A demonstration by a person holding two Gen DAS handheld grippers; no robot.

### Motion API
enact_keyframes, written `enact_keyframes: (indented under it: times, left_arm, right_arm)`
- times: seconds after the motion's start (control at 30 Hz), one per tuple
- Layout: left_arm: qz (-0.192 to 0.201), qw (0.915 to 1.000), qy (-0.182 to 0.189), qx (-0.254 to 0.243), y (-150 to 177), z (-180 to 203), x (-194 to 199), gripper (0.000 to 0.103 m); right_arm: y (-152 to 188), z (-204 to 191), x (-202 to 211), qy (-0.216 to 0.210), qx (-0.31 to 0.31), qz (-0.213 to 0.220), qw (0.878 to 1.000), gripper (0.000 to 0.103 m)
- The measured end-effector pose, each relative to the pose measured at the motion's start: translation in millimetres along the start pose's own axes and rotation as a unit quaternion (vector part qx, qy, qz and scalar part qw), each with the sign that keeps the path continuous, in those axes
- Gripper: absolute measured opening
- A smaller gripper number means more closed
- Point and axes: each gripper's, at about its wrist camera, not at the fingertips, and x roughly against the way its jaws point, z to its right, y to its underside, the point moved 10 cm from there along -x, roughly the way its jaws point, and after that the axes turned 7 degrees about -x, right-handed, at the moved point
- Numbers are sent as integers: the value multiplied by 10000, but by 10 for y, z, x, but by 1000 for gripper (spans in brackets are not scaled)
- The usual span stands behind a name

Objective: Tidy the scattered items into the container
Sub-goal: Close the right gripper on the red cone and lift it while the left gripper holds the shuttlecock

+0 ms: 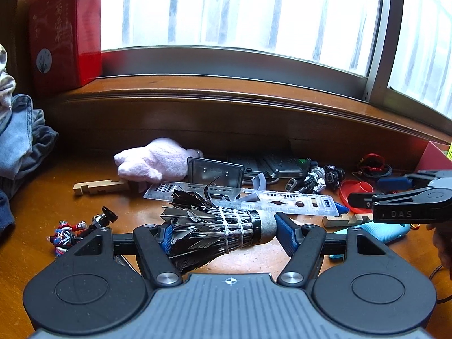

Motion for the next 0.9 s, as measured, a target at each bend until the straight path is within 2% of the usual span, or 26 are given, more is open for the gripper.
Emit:
enact_keyframes:
  times: [0.1, 0.17, 0.33, 0.53, 0.67, 0.73, 0.9]
  left_arm:
    - [6, 10000, -1, 29, 1, -10, 0, 68]
    - [-13, 10000, 4, 50, 7, -14, -8, 68]
    - [-24, 10000, 20, 17, 13, -4, 0, 68]
    - [-37, 10000, 24, 57, 23, -15, -5, 68]
    - [-48, 10000, 31, 70, 36, -6, -6, 68]
    - [-54, 10000, 40, 71, 38, 0, -7, 68]
    - [-16, 10000, 56, 24, 17, 25, 14, 68]
  right_arm:
    - [45, 89, -38, 117, -229, -113, 9996, 71]
    - [63, 117, -57, 79, -331, -173, 9993, 76]
    - [93, 37, -143, 28, -109, -287, 9995, 82]
    - [45, 10, -238, -118, -93, -204, 9997, 82]
    - [31, 51, -266, -118, -146, -144, 9997, 80]
    - [23, 58, -249, -102, -153, -95, 9998, 72]
    - [19, 98, -191, -16, -246, -44, 9997, 71]
